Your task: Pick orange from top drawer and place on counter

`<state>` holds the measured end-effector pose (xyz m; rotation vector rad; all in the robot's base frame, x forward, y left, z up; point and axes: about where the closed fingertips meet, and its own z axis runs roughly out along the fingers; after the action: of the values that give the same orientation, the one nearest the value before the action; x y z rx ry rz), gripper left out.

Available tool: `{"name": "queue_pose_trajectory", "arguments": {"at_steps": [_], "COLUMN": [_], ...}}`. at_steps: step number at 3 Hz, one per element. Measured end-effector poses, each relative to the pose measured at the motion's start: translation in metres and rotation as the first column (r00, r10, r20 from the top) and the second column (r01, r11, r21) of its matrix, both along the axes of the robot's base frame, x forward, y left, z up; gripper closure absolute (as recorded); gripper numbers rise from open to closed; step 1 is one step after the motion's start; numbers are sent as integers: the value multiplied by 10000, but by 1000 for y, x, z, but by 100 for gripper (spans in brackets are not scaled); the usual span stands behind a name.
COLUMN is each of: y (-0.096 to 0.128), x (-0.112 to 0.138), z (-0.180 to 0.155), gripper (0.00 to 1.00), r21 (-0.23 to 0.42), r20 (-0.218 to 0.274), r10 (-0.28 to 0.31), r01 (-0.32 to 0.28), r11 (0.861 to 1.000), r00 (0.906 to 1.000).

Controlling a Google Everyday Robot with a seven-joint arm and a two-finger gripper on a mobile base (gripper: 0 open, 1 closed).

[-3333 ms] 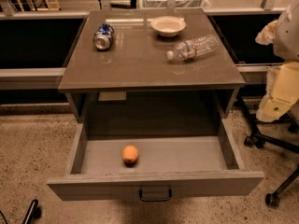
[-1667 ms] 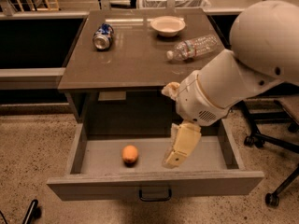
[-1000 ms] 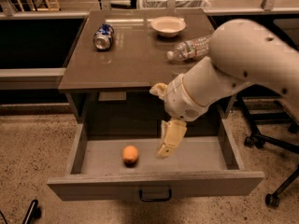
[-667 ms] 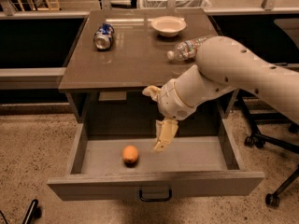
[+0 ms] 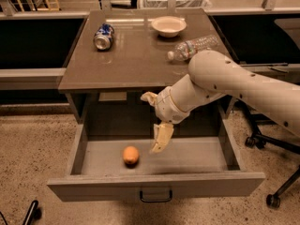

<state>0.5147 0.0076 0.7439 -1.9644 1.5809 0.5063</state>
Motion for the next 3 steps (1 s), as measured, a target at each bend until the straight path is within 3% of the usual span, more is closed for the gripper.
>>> {"name": "queue_pose_trajectory", "arguments": {"at_steps": [1, 2, 3], "y": [10, 16, 23], "x": [0, 2, 3], "z": [-21, -52, -82], "gripper": [7, 21, 21], "r21": [317, 599, 787], "r20": [-294, -645, -994], "r10": [-338, -794, -1015], "r01": [347, 833, 1095], "r11": [9989, 9947, 9909], "r00": [9990, 9948, 9899]}}
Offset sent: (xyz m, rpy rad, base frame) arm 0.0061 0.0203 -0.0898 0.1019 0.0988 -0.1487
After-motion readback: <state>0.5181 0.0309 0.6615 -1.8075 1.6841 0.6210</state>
